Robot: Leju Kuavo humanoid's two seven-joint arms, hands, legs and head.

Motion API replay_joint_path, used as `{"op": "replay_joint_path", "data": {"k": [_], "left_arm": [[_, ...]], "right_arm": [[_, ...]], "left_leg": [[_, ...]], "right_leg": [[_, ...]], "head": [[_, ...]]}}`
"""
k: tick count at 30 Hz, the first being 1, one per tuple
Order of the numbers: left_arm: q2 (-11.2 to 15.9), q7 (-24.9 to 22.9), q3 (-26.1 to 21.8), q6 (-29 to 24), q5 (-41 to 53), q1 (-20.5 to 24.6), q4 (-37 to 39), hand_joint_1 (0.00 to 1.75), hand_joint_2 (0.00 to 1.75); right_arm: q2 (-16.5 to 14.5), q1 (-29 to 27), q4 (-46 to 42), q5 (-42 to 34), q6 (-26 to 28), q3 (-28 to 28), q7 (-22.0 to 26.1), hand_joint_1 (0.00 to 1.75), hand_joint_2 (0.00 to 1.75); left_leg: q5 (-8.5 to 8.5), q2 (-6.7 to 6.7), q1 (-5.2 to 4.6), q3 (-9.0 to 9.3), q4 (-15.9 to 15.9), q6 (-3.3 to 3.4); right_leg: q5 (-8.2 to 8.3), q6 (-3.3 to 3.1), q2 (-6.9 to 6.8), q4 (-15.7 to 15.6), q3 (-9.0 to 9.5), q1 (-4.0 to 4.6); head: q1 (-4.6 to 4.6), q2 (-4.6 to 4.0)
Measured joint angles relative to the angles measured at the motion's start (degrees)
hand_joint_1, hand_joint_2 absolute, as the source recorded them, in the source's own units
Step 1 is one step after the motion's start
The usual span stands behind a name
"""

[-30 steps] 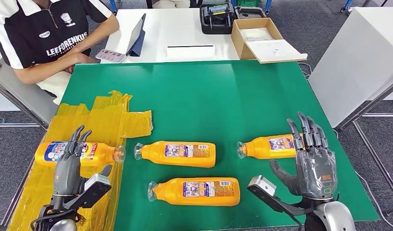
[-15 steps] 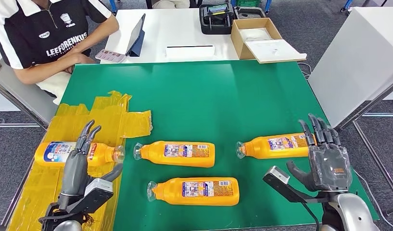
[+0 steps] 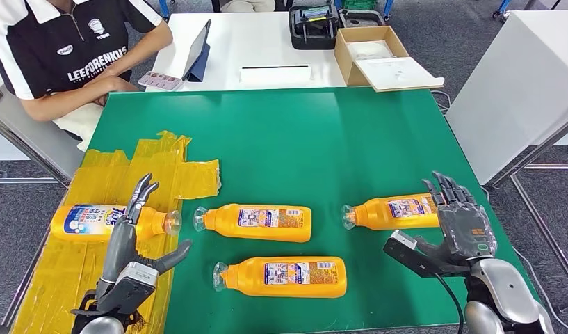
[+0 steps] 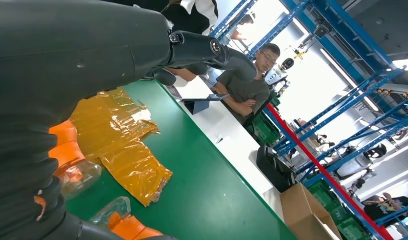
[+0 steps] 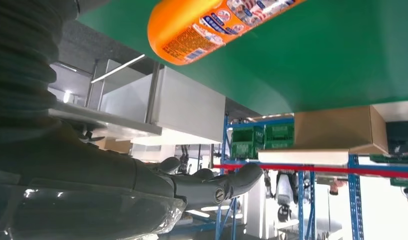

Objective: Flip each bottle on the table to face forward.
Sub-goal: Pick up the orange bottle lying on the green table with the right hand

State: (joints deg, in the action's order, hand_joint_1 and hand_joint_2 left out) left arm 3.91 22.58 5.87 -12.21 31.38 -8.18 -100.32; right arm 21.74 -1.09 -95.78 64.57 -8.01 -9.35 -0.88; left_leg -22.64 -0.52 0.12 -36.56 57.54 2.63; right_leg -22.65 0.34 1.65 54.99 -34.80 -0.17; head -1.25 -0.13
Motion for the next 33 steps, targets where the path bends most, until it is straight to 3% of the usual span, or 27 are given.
{"op": "replay_joint_path", "data": {"k": [6, 12, 20, 26, 33], "left_arm": [[-0.67, 0.20, 0.41, 2.10, -0.98, 1.99, 0.90, 0.00, 1.75], [-1.50, 0.43, 0.85, 2.98, -1.92, 4.48, 3.17, 0.00, 1.75], [-2.08, 1.14, 0.86, 3.26, -2.69, 4.89, 5.64, 0.00, 1.75], [-2.37, 1.61, 0.85, 2.93, -3.09, 4.85, 6.97, 0.00, 1.75], [-2.49, 1.79, 0.84, 2.62, -3.32, 4.88, 7.80, 0.00, 1.75]], "right_arm": [[3.36, 1.66, 3.13, -7.03, -3.35, -0.62, 4.46, 0.00, 1.75], [6.62, 3.73, 8.92, -9.33, -3.98, -2.50, 9.49, 0.00, 1.75], [9.60, 5.34, 16.49, -10.35, -4.30, -4.50, 11.23, 0.00, 1.75], [9.83, 8.84, 22.39, -8.30, -1.74, -6.00, 11.89, 0.00, 1.75], [7.86, 12.78, 26.90, -6.75, 3.70, -8.45, 12.18, 0.00, 1.75]], "left_leg": [[0.00, -0.03, 0.00, -0.01, 0.00, 0.00], [0.01, -0.03, 0.00, 0.00, 0.01, 0.01], [0.01, -0.04, 0.00, -0.03, 0.02, 0.03], [0.01, -0.02, 0.01, -0.03, 0.02, 0.03], [0.08, -0.03, 0.03, -0.02, 0.02, 0.05]], "right_leg": [[0.00, 0.00, -0.03, 0.00, 0.00, 0.00], [0.03, 0.03, -0.04, 0.00, 0.02, 0.00], [0.03, 0.03, -0.04, 0.00, 0.01, -0.01], [0.04, 0.03, -0.03, 0.00, 0.01, 0.00], [0.05, 0.03, -0.04, 0.01, 0.02, 0.01]], "head": [[0.01, 0.00], [-0.01, 0.00], [-0.01, 0.00], [-0.01, 0.00], [-0.01, 0.00]]}}
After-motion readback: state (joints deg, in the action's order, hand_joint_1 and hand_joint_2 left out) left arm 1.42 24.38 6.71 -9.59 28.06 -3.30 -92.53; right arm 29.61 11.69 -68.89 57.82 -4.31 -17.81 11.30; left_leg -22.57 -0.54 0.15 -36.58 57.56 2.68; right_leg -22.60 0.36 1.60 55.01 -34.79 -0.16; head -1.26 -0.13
